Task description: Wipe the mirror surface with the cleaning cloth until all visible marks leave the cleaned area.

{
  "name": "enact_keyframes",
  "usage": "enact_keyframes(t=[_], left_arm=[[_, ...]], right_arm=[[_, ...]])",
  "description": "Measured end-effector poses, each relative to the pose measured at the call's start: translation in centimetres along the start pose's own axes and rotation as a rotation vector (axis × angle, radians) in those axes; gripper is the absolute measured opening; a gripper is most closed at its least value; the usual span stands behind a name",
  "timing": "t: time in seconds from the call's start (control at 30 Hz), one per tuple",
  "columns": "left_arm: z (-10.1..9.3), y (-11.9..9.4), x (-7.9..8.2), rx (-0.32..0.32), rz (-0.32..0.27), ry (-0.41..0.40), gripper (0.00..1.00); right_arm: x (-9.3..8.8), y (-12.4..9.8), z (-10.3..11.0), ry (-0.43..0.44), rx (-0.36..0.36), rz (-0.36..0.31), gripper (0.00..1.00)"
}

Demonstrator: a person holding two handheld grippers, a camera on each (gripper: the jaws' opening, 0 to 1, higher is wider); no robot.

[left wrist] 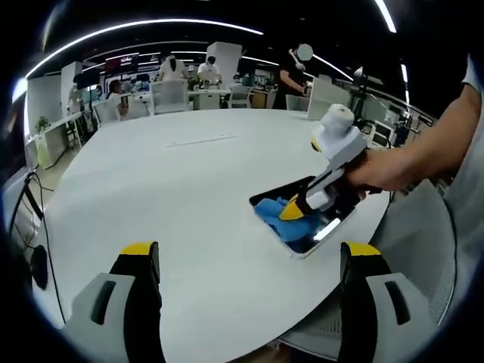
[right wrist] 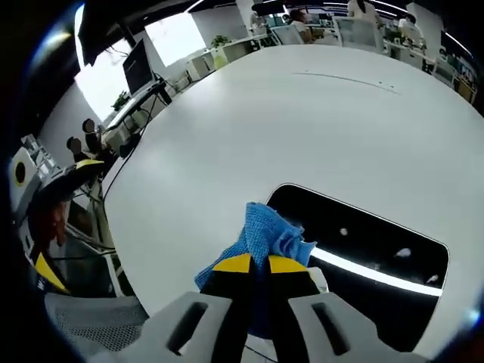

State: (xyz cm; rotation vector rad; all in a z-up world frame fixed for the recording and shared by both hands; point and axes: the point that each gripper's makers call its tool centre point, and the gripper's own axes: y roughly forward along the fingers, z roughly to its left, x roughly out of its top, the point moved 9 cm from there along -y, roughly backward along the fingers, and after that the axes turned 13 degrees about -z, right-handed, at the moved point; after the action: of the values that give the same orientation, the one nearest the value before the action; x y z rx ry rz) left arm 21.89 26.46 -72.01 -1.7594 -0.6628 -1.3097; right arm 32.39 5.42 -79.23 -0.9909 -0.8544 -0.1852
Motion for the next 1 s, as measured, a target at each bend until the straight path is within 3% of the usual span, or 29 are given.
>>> enact_keyframes(t=[0.67, 1.0], left_arm=[[0.3, -0.4, -0.6, 0.002, 0.02, -0.01, 0.99], [0.4, -0.2, -0.7, 0.0, 0.018, -0.015, 0.99]], right_arm=[[2.9, 2.5, -2.1, 0.012, 0.001, -0.023, 0.0], [3.3, 2.8, -2.4, -0.001, -0.01, -0.034, 0.0]])
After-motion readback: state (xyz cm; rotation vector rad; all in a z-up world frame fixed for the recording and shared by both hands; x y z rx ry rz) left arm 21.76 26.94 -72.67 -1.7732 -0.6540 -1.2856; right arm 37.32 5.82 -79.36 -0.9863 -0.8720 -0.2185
